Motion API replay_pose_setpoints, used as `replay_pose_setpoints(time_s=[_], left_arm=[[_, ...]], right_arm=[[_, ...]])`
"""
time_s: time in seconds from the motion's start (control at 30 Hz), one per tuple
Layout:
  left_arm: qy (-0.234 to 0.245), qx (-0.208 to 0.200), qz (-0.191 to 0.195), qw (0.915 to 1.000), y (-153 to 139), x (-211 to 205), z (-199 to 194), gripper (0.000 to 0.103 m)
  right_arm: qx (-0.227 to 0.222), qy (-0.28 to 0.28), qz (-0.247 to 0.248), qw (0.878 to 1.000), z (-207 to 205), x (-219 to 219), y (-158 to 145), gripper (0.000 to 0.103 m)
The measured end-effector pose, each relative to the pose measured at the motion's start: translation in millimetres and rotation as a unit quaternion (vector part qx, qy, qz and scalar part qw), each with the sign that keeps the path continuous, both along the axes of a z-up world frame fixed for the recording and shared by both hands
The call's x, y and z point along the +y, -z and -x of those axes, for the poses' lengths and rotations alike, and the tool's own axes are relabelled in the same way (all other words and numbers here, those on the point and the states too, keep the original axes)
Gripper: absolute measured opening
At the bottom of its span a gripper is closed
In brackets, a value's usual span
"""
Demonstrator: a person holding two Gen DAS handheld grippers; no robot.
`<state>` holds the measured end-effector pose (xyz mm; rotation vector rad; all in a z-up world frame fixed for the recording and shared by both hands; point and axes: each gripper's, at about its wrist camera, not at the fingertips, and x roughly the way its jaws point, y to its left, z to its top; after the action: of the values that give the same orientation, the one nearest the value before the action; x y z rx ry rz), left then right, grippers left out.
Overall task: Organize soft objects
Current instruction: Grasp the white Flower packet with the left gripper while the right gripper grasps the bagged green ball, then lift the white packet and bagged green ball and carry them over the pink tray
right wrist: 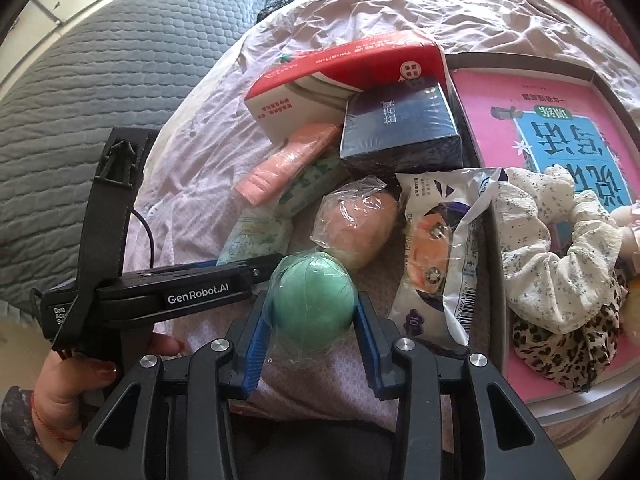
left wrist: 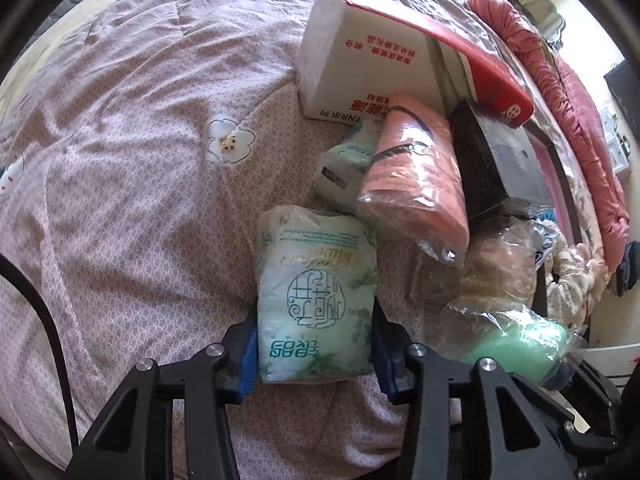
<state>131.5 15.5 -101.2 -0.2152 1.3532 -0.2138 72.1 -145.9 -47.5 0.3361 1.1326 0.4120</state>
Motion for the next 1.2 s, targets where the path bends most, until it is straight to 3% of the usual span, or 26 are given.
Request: replay_pose_setpoints(time_s=[0.2, 0.4, 0.63, 1.2], left_arm=[[-0.002, -0.002, 0.018, 0.9998, -14, 12, 19, 0.043], [-0.006, -0.014, 0.011, 0.9998, -33, 21, 38, 0.043], [-0.012, -0.032, 0.011, 0.9994, -59, 30, 54, 0.043], [0.010, -0.093, 0.009, 0.9956, -125, -5, 69, 0.043]], right_arm=[[-0.010, 0.003, -0.009, 1.000, 8, -5, -9, 0.042], [-0.030, 0.004, -0.015, 0.999, 13, -9, -24, 0.042], [-0.028, 0.015, -0.062, 0.998, 18, -18, -33, 0.042], [-0.075, 0.056, -0.087, 0.992, 36, -52, -72, 0.042]])
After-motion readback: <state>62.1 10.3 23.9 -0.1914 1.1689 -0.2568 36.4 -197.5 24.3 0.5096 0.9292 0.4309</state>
